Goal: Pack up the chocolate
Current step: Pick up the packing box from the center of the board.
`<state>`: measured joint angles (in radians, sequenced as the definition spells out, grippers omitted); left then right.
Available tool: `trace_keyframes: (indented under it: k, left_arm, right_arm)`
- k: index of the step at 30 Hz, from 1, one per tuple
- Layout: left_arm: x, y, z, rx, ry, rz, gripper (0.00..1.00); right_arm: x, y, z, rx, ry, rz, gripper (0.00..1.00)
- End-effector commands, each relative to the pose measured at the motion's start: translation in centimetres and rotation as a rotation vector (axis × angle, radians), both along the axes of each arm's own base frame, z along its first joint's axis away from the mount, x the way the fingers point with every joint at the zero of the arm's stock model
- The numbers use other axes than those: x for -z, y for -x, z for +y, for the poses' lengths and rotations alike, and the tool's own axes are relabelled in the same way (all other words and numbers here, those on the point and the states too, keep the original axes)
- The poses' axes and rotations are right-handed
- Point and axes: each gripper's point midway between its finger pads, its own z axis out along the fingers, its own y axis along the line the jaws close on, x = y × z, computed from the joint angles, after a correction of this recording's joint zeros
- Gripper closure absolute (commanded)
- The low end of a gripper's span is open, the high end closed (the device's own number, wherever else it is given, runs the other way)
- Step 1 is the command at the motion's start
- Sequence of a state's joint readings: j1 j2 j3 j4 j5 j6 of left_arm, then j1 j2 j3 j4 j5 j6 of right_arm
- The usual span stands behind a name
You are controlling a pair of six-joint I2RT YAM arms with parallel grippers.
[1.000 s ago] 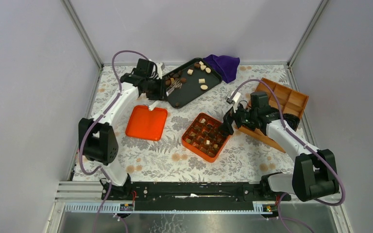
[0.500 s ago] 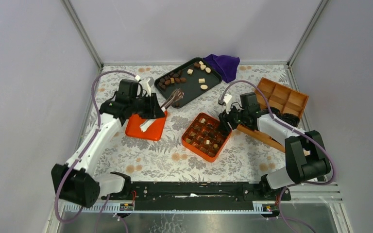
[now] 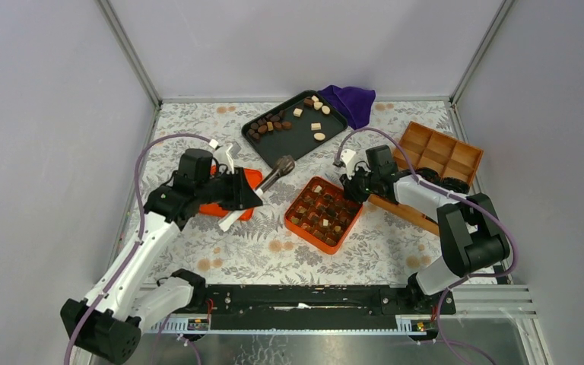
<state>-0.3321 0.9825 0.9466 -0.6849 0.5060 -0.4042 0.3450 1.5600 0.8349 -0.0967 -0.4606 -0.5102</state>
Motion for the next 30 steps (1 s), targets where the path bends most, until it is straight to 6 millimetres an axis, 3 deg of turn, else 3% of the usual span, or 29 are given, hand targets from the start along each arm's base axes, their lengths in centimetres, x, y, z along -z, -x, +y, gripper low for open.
trace_keyframes:
  k: [1,9,19,30]
  left_arm:
    - [-1.2,1.7,-2.0,0.053,0.068,-0.024,1.00]
    - [-0.7,5.7,-3.4,0.083,0.086,-0.006,1.00]
    - [-0.2,8.4,-3.6,0.125,0.093,-0.027,1.00]
    - [1.1,9.2,-3.9,0.112,0.051,-0.026,1.00]
  right_arm:
    - [-1.8,-1.8,0.3,-0.001,0.016,-0.088,0.80]
    - [-6.1,-2.3,0.0,0.015,-0.013,-0.235,1.00]
    - [-12.3,-2.6,-1.0,0.057,-0.060,-0.496,1.00]
    - [-14.4,-2.6,-1.6,0.089,-0.076,-0.606,1.00]
